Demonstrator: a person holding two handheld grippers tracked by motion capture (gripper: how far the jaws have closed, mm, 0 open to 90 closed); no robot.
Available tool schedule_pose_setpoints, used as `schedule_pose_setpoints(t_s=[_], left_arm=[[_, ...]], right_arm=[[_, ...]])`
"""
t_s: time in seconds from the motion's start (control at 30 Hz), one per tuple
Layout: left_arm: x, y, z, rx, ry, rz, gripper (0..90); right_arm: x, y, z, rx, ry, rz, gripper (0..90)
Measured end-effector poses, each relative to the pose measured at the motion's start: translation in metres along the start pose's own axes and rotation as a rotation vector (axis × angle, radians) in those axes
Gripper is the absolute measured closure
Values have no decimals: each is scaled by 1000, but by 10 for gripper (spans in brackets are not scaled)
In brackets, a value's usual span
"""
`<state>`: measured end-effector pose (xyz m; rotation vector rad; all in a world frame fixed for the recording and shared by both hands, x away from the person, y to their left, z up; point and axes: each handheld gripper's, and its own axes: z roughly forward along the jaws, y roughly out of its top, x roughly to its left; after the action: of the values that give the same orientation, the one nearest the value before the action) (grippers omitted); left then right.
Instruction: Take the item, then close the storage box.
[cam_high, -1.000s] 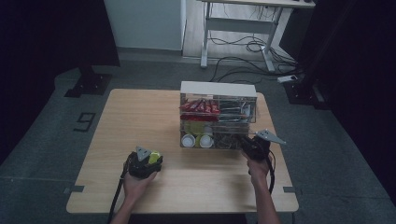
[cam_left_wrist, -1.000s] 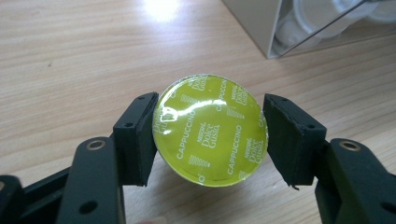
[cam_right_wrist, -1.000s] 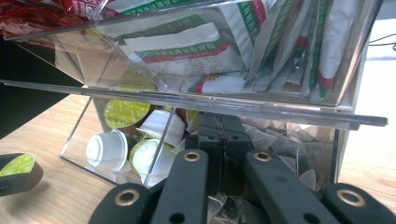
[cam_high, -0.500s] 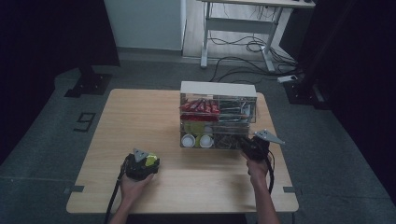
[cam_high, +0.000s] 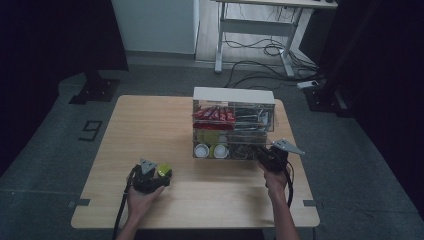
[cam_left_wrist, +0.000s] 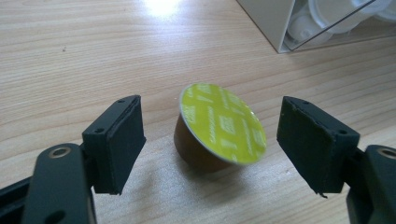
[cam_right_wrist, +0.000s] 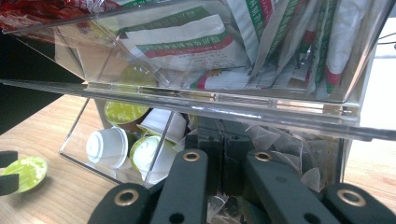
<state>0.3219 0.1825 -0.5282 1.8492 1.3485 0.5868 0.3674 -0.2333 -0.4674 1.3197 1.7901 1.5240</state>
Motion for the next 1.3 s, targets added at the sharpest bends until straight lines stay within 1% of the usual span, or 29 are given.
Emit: schedule_pose_setpoints(t_s=[0.17, 0.37, 0.57, 0.93, 1.3], left_arm=[[-2, 0, -7, -4, -20, -6, 233], [-4, 0, -13, -3, -29, -22, 232], [-3, 1, -15, 3, -35, -12, 230], [5, 0, -22, 3, -32, -18, 231], [4, 0, -23, 7, -42, -5, 233]], right_arm=[[0, 0, -1, -4, 1, -1, 888], [1, 2, -5, -12, 4, 1, 888], [2, 2, -5, -13, 6, -5, 888], [9, -3, -3, 11, 6, -23, 888], [12, -6, -6, 21, 2, -27, 888]])
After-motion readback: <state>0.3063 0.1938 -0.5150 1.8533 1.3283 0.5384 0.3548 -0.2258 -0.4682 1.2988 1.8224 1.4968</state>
